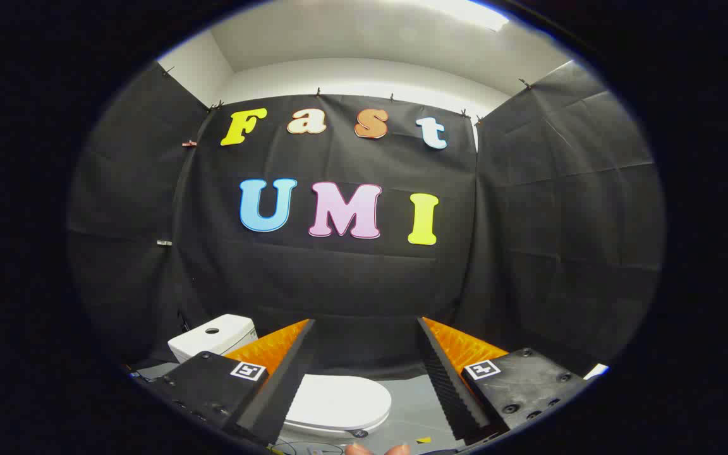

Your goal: Open the toilet lid.

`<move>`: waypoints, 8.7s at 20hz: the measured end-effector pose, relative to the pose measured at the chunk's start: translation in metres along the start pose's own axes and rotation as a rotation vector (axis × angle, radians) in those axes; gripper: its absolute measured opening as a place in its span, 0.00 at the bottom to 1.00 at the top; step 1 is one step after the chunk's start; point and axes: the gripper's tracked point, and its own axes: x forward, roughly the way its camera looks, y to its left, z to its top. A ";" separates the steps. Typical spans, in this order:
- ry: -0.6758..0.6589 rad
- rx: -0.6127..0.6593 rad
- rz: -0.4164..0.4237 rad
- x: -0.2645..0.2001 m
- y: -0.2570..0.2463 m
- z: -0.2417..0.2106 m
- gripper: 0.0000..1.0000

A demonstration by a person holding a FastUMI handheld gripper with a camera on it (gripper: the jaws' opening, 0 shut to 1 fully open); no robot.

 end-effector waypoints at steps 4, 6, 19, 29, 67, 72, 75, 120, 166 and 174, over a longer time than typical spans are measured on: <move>-0.002 0.000 0.004 0.000 0.002 0.000 0.98; -0.006 -0.004 0.008 -0.002 0.005 0.002 0.98; -0.010 0.009 0.003 -0.002 -0.001 0.003 0.98; -0.022 0.050 0.009 0.021 -0.004 -0.022 0.98; 0.738 0.681 0.168 0.073 -0.021 -0.511 0.99; 0.847 0.920 0.148 0.078 -0.021 -0.548 0.99; 0.893 1.045 0.174 0.082 -0.016 -0.557 0.97; 0.688 0.398 0.046 0.105 0.141 -0.308 0.06; 0.550 0.008 0.211 0.096 0.342 -0.277 0.12; 0.531 -0.004 0.232 0.095 0.327 -0.267 0.56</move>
